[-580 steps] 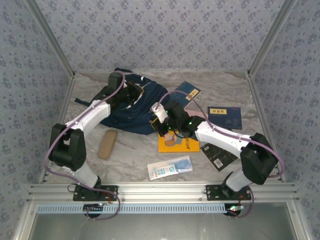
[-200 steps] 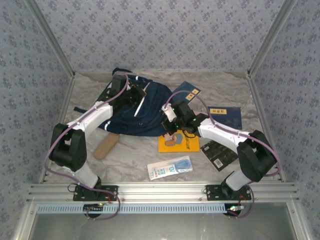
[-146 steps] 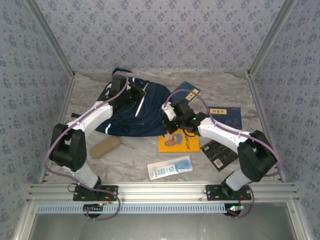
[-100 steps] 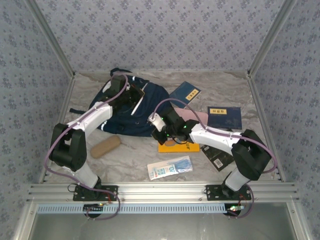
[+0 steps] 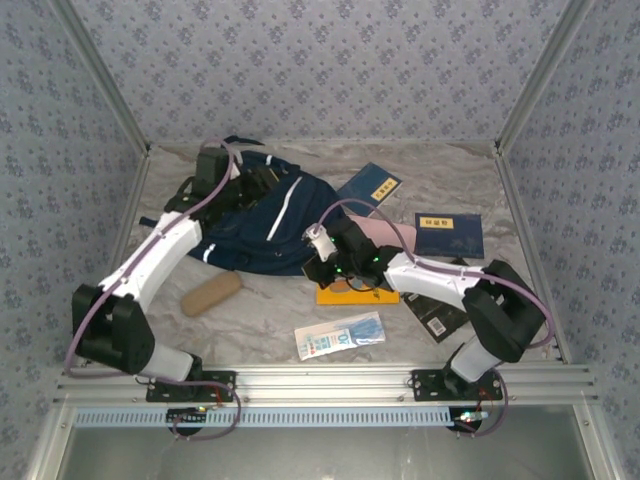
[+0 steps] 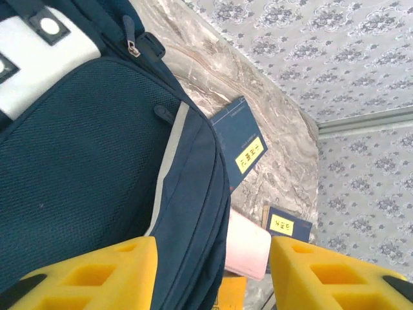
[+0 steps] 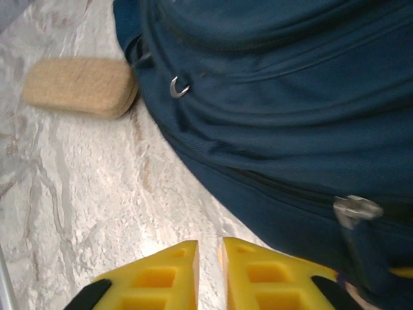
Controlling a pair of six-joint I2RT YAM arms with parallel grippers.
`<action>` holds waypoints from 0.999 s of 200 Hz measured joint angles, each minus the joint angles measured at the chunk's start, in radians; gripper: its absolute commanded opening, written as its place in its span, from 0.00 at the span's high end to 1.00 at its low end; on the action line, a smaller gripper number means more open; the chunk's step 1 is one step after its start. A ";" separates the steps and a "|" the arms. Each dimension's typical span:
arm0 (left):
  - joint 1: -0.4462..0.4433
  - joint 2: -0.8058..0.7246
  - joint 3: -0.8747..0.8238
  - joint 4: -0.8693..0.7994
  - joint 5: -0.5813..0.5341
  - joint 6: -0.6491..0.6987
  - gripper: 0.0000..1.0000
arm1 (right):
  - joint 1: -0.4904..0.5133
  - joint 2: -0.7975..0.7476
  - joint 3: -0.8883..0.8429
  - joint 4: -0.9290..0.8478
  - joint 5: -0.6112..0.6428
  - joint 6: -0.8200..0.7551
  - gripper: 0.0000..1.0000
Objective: Pack books, pencil case, and school supplies into a backpack
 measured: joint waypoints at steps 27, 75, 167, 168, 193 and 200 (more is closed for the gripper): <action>-0.053 -0.014 0.000 -0.084 -0.007 0.050 0.48 | -0.105 -0.098 0.036 -0.080 0.039 0.043 0.78; -0.197 -0.051 -0.035 -0.207 -0.042 0.093 0.46 | -0.248 -0.011 0.259 -0.303 0.084 0.113 0.76; -0.441 -0.055 -0.203 -0.128 -0.137 -0.243 0.46 | -0.282 0.179 0.367 -0.499 0.126 0.251 0.82; -0.443 -0.054 -0.205 -0.126 -0.139 -0.246 0.46 | -0.282 0.178 0.365 -0.498 0.127 0.253 0.82; -0.499 0.000 -0.204 -0.076 -0.216 -0.357 0.51 | -0.293 0.146 0.319 -0.486 0.202 0.329 0.85; -0.509 0.028 -0.188 -0.076 -0.232 -0.375 0.52 | -0.295 0.136 0.311 -0.485 0.219 0.348 0.86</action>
